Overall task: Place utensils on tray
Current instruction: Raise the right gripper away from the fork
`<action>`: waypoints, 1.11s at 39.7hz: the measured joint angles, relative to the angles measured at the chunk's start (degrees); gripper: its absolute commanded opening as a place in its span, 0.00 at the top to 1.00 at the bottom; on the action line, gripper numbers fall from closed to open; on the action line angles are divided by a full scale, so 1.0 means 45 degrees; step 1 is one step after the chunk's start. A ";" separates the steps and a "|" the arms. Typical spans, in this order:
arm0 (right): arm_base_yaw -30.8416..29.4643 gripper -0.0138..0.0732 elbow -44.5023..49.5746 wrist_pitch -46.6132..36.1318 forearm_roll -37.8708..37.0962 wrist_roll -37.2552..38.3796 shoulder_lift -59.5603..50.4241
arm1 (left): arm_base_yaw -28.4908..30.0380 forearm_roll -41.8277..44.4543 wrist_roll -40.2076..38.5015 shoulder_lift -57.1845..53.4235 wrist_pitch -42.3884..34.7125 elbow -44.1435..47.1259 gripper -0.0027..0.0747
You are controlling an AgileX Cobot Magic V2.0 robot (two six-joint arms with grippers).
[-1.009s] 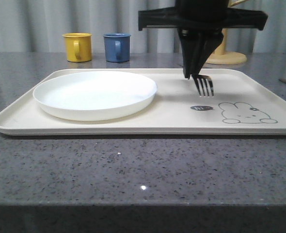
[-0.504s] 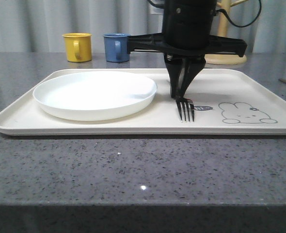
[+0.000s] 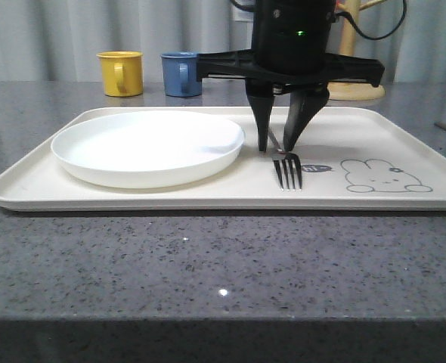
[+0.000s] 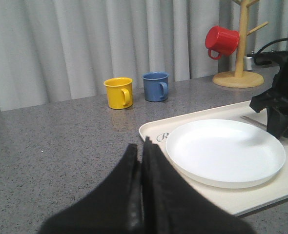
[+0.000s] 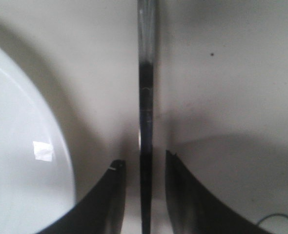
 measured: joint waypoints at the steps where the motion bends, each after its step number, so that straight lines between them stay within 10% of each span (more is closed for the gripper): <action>1: 0.0000 0.52 -0.0131 0.0167 -0.0041 0.0000 0.0000 | 0.0000 0.0000 0.0000 0.0000 0.0000 0.0000 0.99; 22: -0.1468 0.52 -0.2715 0.2380 -0.0186 -0.2967 -0.0660 | 0.0000 0.0000 0.0000 0.0000 0.0000 0.0000 0.99; 44: -0.7557 0.52 0.0854 0.2546 0.0943 -0.7807 -0.3154 | 0.0000 0.0000 0.0000 0.0000 0.0000 0.0000 0.99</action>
